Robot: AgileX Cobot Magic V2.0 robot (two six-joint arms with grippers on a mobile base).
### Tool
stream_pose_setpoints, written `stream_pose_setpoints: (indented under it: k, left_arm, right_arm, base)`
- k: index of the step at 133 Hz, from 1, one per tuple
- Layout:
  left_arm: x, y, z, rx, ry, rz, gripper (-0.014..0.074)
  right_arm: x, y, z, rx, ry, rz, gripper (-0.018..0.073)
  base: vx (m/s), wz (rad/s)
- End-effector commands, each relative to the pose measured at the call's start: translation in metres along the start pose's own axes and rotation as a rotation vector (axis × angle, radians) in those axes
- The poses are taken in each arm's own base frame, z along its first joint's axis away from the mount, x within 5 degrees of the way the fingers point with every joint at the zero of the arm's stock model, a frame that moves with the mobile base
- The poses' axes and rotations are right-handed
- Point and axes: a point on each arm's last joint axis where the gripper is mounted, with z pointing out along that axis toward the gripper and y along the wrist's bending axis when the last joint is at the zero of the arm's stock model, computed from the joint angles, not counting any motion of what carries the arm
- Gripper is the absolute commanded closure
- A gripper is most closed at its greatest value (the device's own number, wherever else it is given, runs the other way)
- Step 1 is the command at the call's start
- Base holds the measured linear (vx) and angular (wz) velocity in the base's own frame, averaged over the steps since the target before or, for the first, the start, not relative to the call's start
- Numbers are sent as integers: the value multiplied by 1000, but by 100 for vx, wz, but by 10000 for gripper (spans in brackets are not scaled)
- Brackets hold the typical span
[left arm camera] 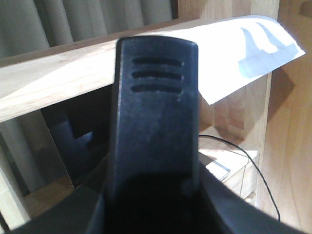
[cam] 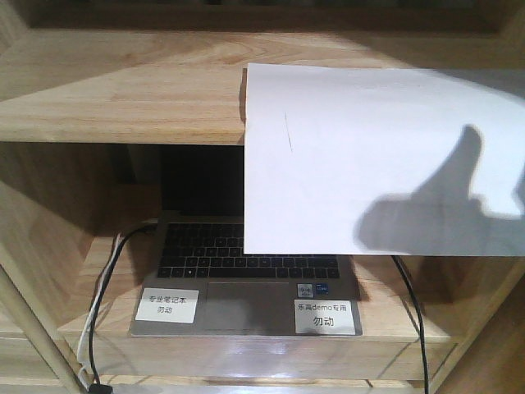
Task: Grab stapler and paper to desk for stapling
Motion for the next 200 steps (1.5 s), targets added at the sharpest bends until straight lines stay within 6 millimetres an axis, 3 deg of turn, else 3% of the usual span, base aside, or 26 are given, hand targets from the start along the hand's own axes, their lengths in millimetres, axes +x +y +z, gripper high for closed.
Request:
stream_pose_setpoints:
  k: [1, 98, 110, 133, 150, 162, 200]
  left_arm:
    - [-16, 2, -1, -14, -115, -15, 603]
    - [-16, 2, -1, -14, -115, -15, 603]
    - [-16, 2, -1, -14, -115, -15, 603]
    - [-16, 2, -1, -14, -115, -15, 603]
    - [-16, 2, -1, -14, -115, -15, 603]
    - [-16, 2, -1, -14, -115, -15, 603]
    - [-16, 2, -1, -14, -115, -15, 603]
  right_arm:
    - [-12, 0, 0, 2, -84, -15, 197]
    - [-13, 0, 0, 0, -93, -14, 181]
    - [-14, 0, 0, 0, -101, -14, 115]
    - [-16, 0, -1, -2, -133, 14, -173]
    - [-18, 0, -1, -5, -151, 56, -164]
    - [-22, 1, -2, -21, -188, 186, -158]
    - [-34, 1, 2, -259, -417, 1006, -134]
  base:
    - [0, 0]
    - [0, 0]
    - [0, 0]
    - [0, 0]
    - [0, 0]
    - [0, 0]
    - [0, 0]
